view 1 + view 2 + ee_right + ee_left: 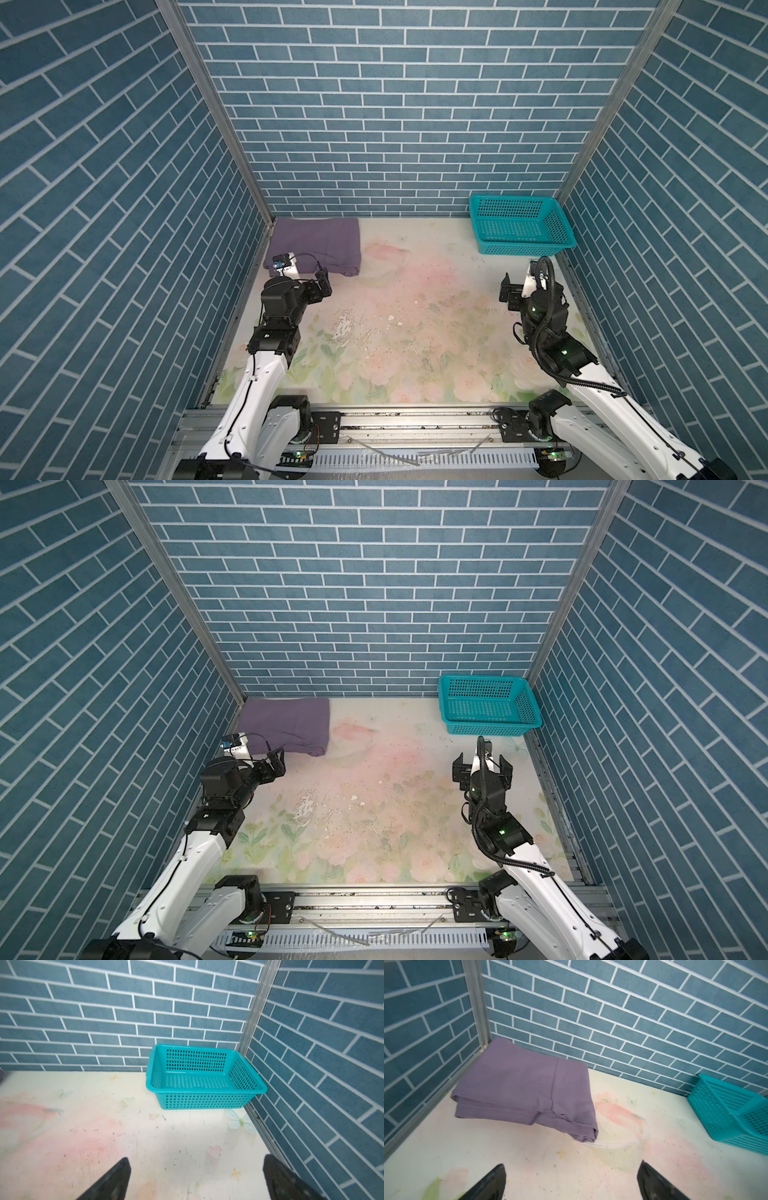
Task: Fold and stack the trousers
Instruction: Reset both arms
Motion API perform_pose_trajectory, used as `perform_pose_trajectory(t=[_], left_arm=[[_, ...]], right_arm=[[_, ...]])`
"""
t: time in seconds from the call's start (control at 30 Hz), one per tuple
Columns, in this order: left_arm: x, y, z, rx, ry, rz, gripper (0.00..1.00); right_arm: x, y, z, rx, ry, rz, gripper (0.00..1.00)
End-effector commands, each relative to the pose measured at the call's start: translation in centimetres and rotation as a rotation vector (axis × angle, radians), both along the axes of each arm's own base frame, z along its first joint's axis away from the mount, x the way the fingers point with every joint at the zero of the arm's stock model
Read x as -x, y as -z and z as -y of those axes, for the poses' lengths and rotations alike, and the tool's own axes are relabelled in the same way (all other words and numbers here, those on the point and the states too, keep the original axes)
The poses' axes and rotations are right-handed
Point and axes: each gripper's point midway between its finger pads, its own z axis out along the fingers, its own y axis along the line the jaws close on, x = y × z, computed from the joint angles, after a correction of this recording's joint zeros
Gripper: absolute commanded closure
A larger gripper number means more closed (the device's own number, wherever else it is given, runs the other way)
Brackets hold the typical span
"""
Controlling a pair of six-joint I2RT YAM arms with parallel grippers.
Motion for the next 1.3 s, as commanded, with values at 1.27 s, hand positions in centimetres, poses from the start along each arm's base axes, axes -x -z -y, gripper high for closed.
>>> perform_pose_trajectory(t=[1.27], left_arm=[[-4.9, 11.8, -3.8, -0.368, -0.145, -0.027, 0.01]], right_arm=[[-7.4, 13.1, 10.9, -0.101, 0.351, -0.258, 0.01]])
